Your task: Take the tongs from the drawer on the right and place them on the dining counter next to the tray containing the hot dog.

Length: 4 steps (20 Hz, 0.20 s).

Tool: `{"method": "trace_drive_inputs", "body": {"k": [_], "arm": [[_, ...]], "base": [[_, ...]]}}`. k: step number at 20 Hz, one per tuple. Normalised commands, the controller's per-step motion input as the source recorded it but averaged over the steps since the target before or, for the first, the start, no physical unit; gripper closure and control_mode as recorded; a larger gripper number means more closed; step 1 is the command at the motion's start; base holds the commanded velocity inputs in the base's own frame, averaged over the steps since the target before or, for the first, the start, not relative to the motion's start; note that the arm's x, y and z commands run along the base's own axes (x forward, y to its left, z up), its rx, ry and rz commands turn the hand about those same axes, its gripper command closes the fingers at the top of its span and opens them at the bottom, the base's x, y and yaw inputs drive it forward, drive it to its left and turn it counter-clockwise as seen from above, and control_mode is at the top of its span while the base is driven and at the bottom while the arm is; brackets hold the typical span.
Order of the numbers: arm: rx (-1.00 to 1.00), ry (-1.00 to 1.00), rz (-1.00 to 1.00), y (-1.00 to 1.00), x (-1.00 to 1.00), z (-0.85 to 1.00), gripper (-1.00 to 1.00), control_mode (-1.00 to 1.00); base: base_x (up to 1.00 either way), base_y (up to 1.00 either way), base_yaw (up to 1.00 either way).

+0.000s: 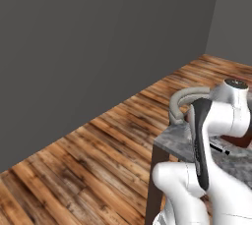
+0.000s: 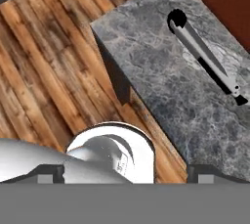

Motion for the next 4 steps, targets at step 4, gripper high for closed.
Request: {"method": "trace_drive_inputs", "body": {"k": [4], "arm": [[-0.02, -0.07, -0.08, 0.47, -0.26, 0.67, -1.00, -1.00]], "base": [[0.00, 0.00, 0.00]]}}
